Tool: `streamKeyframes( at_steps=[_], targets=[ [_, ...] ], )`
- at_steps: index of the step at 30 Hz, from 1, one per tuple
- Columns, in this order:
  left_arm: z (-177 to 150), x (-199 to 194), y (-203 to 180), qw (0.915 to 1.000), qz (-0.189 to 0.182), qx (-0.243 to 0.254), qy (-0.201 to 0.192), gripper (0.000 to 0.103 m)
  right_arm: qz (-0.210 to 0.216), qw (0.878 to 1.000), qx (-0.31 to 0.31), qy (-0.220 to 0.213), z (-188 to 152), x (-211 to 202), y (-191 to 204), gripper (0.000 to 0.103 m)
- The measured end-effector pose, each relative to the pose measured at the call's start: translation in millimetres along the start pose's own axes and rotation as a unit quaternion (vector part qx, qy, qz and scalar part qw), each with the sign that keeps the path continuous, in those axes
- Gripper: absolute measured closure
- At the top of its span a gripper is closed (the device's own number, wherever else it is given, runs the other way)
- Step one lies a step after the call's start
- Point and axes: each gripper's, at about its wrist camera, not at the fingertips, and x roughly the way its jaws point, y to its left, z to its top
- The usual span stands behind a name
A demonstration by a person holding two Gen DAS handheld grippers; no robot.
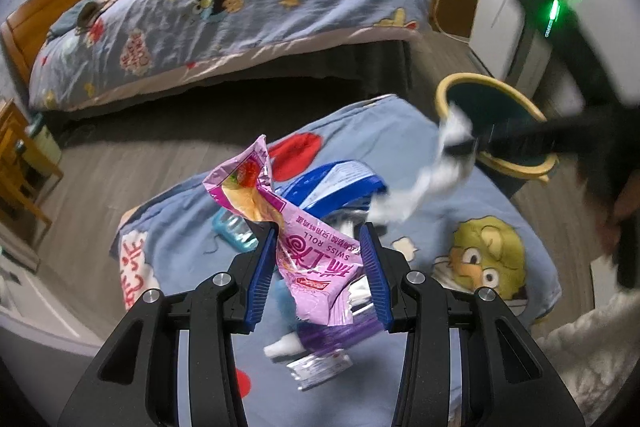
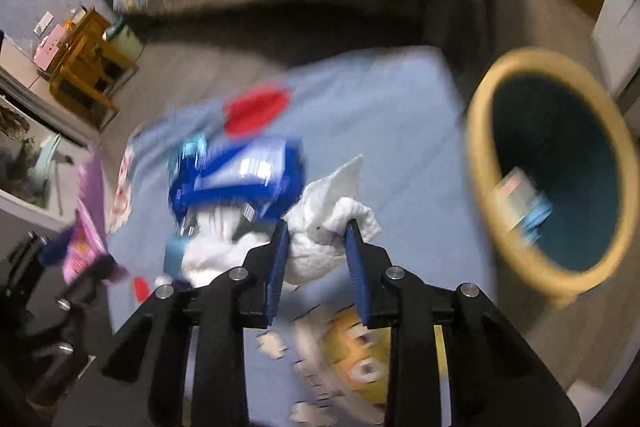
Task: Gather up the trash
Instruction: 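Drop the tissue into the bin with right gripper while left gripper drops pink wrapper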
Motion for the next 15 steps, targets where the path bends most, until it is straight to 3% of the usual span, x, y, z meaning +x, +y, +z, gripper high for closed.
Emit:
streamKeyframes(
  at_steps=[7,15],
  targets=[
    [25,7,-44,0.999,-0.034,0.027,-0.009,0.059,-0.047,0.993,0.03,-0.106,31,-81,-72,0.075],
    [71,52,-119,0.9942,-0.077,0.074,-0.006,0.059,-0.093,0.982,0.121,-0.112,28,-89,-175,0.074]
  ],
)
